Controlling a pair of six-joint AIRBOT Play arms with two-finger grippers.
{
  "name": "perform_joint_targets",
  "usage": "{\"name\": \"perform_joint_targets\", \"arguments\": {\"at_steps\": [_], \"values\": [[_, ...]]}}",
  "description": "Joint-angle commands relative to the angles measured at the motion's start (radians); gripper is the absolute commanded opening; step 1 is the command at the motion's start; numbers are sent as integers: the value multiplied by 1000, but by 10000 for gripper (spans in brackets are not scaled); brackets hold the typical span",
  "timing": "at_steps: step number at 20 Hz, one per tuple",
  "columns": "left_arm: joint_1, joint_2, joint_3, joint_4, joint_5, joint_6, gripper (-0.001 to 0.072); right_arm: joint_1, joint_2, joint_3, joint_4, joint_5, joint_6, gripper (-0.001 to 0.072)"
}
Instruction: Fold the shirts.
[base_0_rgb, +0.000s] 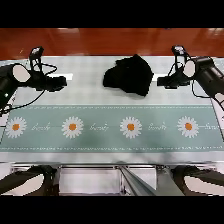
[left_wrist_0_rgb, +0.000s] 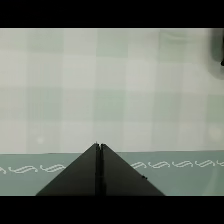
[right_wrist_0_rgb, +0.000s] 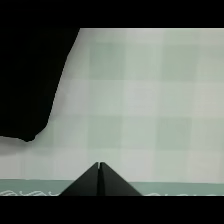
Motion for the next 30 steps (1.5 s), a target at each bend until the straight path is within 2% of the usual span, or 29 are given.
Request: {"name": "perform_joint_targets", "arguments": {"at_steps": [1, 9, 10, 11, 12, 13, 15, 16, 18, 22, 23, 26, 30], "values": [[-1, -1, 0, 0, 1, 0, 22, 0, 1, 0, 0, 0, 0, 23], [-1, -1, 0, 0, 31, 0, 22, 0, 1, 0, 4, -52, 1, 25], [0, -1, 0, 0, 49, 0, 27, 0, 1, 0, 4, -64, 1, 45], [5, -1, 0, 0, 66, 0, 131, 0, 1, 0, 3, -81, 1, 227], [13, -1, 5, 0, 63, 0, 426, 0, 1, 0, -1, -99, -10, 415], [21, 0, 10, 0, 53, -4, 506, 0, 1, 1, 3, -138, -31, 419], [36, 6, 34, 0, -47, -2, 505, -5, 0, 19, -16, -251, -66, 418], [35, 19, 33, -1, -83, 11, 505, -16, -7, 39, -13, -315, -49, 416], [15, 55, 31, -3, -141, 46, 505, -55, -81, 127, 44, -358, -45, 415], [-31, 144, 3, -3, -156, 49, 505, -74, -370, 432, 293, -183, -293, 415], [-40, 161, -11, -3, -158, 49, 505, -71, -439, 503, 333, -144, -328, 415], [-63, 188, -54, -3, -164, 26, 505, -70, -612, 648, 404, -25, -346, 415], [-72, 185, -84, -3, -142, -3, 505, -42, -704, 679, 406, 60, -387, 415]]}}
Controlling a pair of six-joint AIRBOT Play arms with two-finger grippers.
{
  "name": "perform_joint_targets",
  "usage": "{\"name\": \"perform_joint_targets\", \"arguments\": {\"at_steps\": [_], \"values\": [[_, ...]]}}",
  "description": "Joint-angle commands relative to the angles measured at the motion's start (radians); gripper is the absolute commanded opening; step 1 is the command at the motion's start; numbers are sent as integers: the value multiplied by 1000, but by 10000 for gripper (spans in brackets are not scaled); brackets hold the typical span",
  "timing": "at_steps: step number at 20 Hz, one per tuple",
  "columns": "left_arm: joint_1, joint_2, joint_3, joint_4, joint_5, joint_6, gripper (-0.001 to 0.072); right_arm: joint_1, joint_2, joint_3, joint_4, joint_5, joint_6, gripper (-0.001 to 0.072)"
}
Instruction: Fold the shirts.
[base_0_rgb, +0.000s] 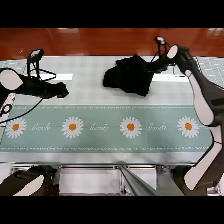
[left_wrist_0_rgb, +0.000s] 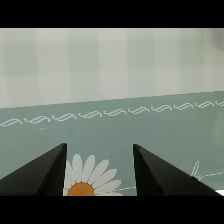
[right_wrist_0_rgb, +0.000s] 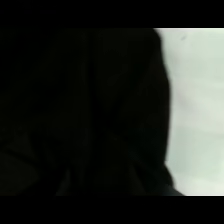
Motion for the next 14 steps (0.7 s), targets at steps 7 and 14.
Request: {"name": "perform_joint_targets", "arguments": {"at_steps": [7, 14], "values": [[-6, 19, -21, 41, 6, -31, 505, 24, -69, 174, 31, 177, -65, 23], [7, 210, -22, 163, -70, -62, 504, 58, 291, 190, 47, 154, -80, 23]]}}
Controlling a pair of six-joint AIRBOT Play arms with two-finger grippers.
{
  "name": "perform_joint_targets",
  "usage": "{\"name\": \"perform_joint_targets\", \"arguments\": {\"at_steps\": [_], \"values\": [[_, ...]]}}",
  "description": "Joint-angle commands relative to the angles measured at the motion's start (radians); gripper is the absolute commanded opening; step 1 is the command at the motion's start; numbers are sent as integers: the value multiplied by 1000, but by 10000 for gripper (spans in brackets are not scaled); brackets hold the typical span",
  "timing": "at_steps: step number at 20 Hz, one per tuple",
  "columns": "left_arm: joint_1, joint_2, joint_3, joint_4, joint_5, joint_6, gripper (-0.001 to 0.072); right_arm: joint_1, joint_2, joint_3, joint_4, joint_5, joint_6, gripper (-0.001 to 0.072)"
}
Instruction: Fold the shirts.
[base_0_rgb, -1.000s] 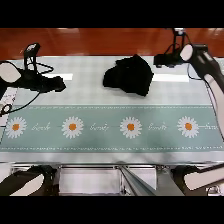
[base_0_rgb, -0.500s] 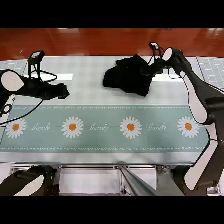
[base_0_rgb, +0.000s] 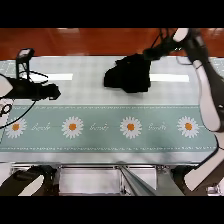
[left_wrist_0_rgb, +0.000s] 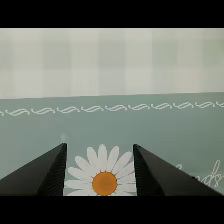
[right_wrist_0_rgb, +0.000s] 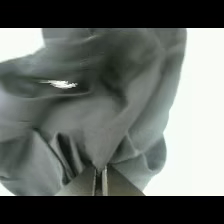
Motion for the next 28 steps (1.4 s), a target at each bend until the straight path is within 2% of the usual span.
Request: {"name": "perform_joint_targets", "arguments": {"at_steps": [1, 3, 6, 10, 15, 19, 23, 26, 28], "values": [[3, 106, 0, 55, -23, -11, 504, 40, 203, 10, 6, -49, -13, 23], [4, 170, -12, 109, -23, -36, 504, 76, 323, 10, -10, -88, -15, 23], [3, 247, -89, 113, -22, -48, 504, 139, 483, 10, -9, -120, -23, 22], [3, 306, -248, 112, 24, -172, 504, 286, 639, 10, -105, -159, -29, 22], [3, 314, -339, 51, 37, -189, 504, 454, 705, 10, -149, -150, -3, 22], [3, 317, -349, 3, 92, -190, 503, 568, 692, -24, -148, -45, 26, 22], [3, 317, -349, -38, 97, -189, 503, 595, 692, -179, -137, 46, 120, 22], [2, 317, -349, -45, 99, -188, 504, 595, 692, -426, -145, 130, 148, 22], [1, 317, -349, -67, 94, -188, 504, 565, 692, -629, -251, 185, 203, 22]]}}
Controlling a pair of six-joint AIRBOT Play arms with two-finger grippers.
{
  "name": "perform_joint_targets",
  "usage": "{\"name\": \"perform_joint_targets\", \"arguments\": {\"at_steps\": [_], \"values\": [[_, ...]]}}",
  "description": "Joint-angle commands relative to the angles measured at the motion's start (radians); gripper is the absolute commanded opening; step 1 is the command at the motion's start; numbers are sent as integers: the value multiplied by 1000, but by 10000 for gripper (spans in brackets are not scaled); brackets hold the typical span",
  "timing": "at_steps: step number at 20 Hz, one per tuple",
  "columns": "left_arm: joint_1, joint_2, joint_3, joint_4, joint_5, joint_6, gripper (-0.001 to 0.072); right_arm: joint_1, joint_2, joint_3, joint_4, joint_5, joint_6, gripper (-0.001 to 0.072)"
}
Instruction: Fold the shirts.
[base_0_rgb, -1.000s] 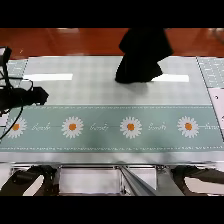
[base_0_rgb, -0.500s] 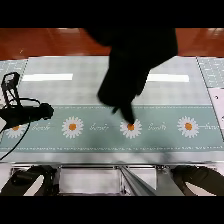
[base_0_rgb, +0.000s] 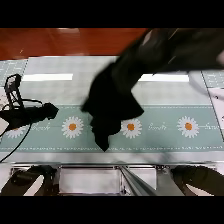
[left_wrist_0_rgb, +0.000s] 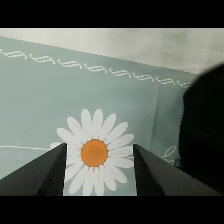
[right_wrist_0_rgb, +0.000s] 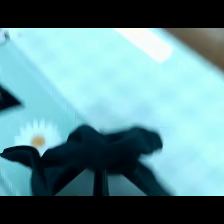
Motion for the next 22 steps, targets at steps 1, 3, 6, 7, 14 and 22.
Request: {"name": "perform_joint_targets", "arguments": {"at_steps": [1, 3, 6, 7, 14, 22], "values": [[-2, 1, -1, -52, 0, 4, 503, -43, 1, -338, -145, 93, 110, 22], [-19, -5, -1, -122, 1, 79, 504, -107, 1, -544, -152, 2, 159, 23], [-85, -33, -27, -179, 49, 91, 504, -183, 1, -735, -88, -196, 209, 299], [-113, -53, -32, -181, 90, 113, 503, -205, -2, -743, -67, -215, 183, 419], [153, -220, 174, -322, -1, 180, 503, -724, 194, -644, -131, -21, 146, 409], [141, -748, 55, -933, -93, 586, 503, -988, 311, -1056, 415, -122, -136, 408]]}}
